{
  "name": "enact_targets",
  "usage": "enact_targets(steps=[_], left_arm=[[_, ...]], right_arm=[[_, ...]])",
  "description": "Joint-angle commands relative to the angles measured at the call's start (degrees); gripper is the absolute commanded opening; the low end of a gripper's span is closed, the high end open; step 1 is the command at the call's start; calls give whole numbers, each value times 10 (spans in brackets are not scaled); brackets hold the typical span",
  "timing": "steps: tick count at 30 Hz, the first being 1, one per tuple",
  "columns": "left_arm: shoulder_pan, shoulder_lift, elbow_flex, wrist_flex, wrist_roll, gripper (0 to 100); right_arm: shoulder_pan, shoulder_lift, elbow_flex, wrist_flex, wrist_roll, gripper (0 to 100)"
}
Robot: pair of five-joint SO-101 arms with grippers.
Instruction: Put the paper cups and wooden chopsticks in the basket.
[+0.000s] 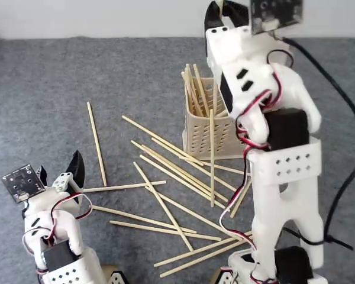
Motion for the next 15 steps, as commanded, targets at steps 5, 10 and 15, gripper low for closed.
enact_targets(steps=[5,10,15], left_arm=[[0,-9,-7,2,-5,316],[0,-9,-7,2,-5,316],[0,-9,-7,2,-5,316]], right_arm=[[4,-20,-31,36,-5,142],[4,-72,-31,110,-5,100],[-7,-93,-30,225,-4,101]])
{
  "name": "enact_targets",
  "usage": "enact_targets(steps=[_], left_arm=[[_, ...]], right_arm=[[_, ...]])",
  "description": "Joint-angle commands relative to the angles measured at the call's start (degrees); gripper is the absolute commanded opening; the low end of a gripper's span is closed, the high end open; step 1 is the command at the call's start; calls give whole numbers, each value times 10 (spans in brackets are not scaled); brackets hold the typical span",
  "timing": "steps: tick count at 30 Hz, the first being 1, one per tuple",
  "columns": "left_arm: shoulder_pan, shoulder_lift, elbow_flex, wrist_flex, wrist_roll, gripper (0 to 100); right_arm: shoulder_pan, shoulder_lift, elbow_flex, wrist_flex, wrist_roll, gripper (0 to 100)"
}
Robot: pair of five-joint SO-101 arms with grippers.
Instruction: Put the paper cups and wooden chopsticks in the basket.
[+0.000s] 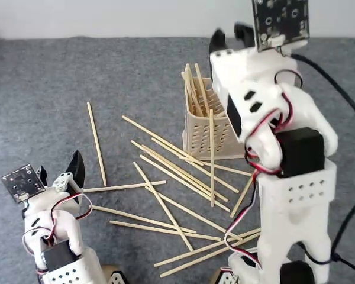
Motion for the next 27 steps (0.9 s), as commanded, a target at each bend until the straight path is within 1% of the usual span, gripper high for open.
enact_targets(steps=[1,7,12,15,19,27], left_arm=[[0,-9,-7,2,-5,316],[0,-9,-7,2,-5,316],[0,-9,-7,2,-5,316],[0,-9,-7,2,-5,316],[0,-9,-7,2,-5,316],[0,-9,-7,2,-5,316]], right_arm=[[-8,-22,-30,90,-4,101],[-22,-1,-27,242,-6,101],[-22,38,-26,309,-8,101],[-21,83,-25,325,-11,99],[-19,150,-25,325,-48,99],[-19,230,-25,313,-49,98]])
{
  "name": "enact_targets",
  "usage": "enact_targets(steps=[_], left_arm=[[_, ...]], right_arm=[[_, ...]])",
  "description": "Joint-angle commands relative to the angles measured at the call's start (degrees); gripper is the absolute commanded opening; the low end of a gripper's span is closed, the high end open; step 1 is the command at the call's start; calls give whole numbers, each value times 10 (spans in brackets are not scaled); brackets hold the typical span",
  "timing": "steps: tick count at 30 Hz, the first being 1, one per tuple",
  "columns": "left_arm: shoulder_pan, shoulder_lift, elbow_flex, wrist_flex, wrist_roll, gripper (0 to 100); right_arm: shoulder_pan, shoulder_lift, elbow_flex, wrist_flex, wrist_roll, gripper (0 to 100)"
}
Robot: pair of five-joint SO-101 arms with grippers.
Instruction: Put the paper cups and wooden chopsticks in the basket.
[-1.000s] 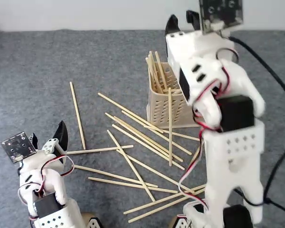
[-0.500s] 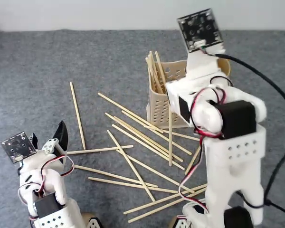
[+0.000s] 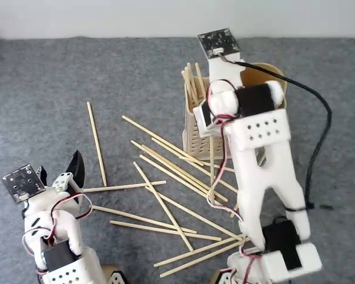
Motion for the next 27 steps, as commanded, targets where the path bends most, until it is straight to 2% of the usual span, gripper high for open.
enact_targets(steps=[1,8,11,12,24,27], left_arm=[[0,-9,-7,2,-5,316],[0,-9,-7,3,-5,316],[0,-9,-7,7,-5,316],[0,-9,-7,7,-5,316],[0,-9,-7,7,-5,316],[0,-9,-7,7,-5,316]], right_arm=[[1,22,-24,-12,-6,98],[2,81,-25,-37,-7,95],[2,71,-26,-37,-5,28],[2,61,-26,-37,-4,3],[-3,-106,-26,12,-3,8],[-3,-151,-25,14,22,8]])
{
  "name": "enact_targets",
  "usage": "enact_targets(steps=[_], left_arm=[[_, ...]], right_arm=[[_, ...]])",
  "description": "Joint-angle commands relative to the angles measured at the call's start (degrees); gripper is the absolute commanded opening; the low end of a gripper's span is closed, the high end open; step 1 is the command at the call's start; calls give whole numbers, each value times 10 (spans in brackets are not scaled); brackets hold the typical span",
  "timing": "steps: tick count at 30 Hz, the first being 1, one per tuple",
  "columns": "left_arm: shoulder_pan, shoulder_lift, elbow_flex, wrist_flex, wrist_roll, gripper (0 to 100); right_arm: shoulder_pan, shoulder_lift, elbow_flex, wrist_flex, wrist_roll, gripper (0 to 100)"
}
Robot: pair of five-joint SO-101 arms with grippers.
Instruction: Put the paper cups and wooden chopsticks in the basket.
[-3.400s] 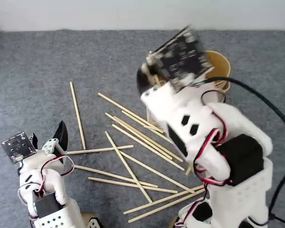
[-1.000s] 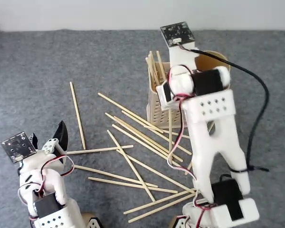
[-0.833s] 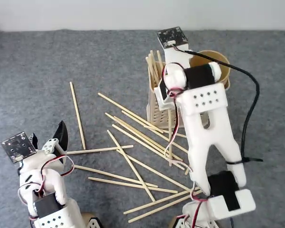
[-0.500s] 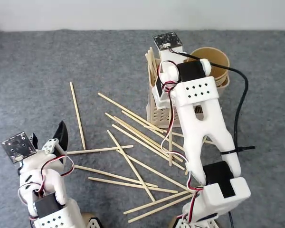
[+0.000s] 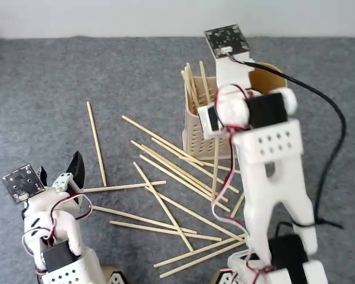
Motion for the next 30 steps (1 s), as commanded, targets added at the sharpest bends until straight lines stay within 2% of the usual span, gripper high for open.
enact_targets(steps=[1,7,11,16,25,30], left_arm=[[-1,-9,-7,2,-5,316],[-1,-9,-7,2,-5,316],[-1,-9,-7,3,-5,316],[-1,-9,-7,3,-5,316],[-1,-9,-7,3,-5,316],[-1,-9,-7,3,-5,316]], right_arm=[[-5,-66,-27,7,22,8],[-5,-81,-26,18,25,8],[-30,-97,-29,44,25,20],[-45,-181,3,46,25,28],[-43,-390,248,40,26,15],[-43,-445,382,-68,23,17]])
